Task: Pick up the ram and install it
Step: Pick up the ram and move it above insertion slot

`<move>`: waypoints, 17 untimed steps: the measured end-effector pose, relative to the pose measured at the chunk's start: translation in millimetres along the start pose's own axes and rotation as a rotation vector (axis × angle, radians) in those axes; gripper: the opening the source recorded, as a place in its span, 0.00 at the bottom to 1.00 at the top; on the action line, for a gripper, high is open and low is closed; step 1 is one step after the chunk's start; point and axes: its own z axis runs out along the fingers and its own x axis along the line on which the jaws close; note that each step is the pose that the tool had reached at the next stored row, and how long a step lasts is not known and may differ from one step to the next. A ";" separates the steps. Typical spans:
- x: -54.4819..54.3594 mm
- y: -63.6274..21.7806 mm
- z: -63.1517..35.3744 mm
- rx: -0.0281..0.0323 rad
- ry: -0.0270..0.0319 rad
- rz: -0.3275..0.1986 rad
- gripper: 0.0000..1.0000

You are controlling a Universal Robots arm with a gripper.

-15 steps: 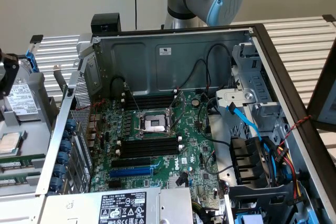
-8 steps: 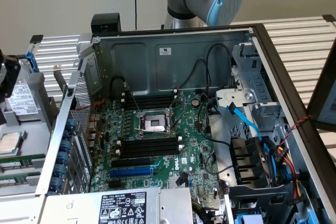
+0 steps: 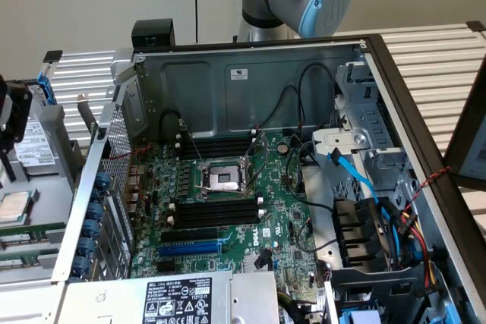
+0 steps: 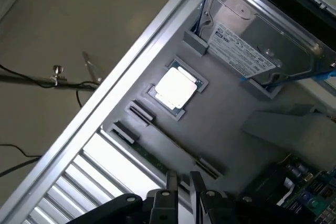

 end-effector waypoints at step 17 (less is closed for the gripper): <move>-0.8 -0.3 17.0 0.0148 0.0066 -0.309 0.24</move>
